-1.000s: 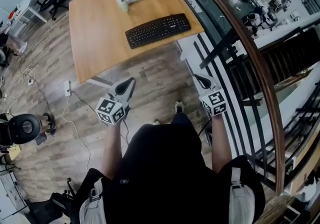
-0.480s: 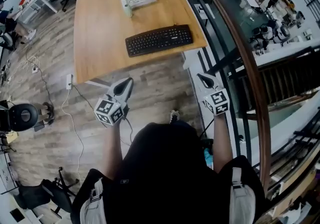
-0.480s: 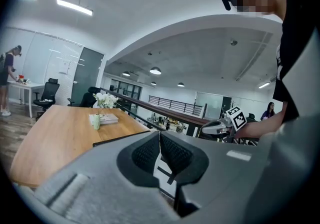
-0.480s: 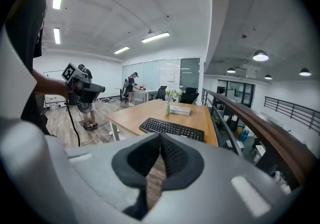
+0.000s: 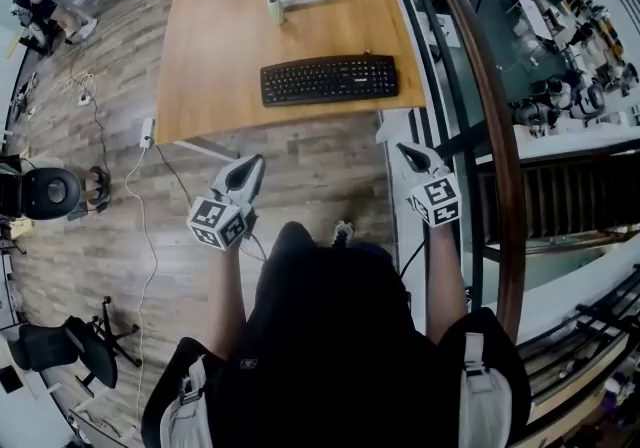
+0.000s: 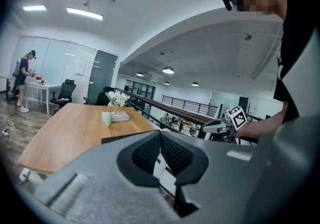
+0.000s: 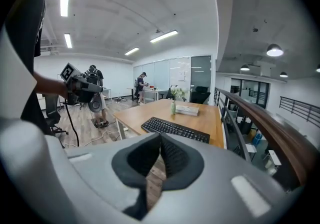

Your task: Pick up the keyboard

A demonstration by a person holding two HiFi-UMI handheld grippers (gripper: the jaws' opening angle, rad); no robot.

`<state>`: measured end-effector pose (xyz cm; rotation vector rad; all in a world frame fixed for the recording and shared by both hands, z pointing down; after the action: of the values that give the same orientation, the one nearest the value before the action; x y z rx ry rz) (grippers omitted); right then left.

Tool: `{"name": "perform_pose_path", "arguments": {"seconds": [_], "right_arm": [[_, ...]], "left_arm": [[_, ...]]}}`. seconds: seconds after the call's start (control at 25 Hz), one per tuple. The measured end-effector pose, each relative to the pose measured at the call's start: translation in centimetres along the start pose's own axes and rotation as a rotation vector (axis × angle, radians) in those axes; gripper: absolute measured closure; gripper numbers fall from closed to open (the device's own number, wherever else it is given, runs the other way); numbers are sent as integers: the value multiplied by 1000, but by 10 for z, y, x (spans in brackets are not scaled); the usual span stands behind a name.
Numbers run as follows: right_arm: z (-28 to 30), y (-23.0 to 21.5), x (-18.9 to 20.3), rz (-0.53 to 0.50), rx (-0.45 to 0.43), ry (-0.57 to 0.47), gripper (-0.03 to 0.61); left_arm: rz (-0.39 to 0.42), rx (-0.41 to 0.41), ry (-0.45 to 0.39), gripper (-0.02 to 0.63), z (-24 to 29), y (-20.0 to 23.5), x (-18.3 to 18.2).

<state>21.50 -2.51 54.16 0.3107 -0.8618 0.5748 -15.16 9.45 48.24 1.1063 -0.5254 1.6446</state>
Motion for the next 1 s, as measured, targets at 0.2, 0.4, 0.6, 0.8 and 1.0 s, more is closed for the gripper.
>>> {"name": "perform_pose_path", "arguments": {"seconds": [0.2,0.4,0.6,0.8,1.0], "right_arm": [[13,-11,-5,-17,-23,-13,574],[16,-28,-7,-16,-23,-4,574],[20,-45,-9,-5,0,13,574],[26,-58,-13,1,15,34,574],[39,-72,-21,-4,17,77,574]], "left_arm": [[-28,-31,3,600,11,5,-2],[-27,-22,-10,600,32,5,-17],[-19,7,-12,600,56,15,-27],[-31,34,-22,600,80,30,-34],[-54,43,-18,600,101,52,-41]]}}
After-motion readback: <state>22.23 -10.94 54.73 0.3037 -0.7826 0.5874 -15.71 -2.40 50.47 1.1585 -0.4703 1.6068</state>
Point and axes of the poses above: the fingertips, and each gripper's own axes: z forward along the fingers, y to its left, x out of its underside, the point moved 8 cm from there along -z, backward along the fingers, and after that the axes turned 14 degrees about y, right-handed, at the moved point
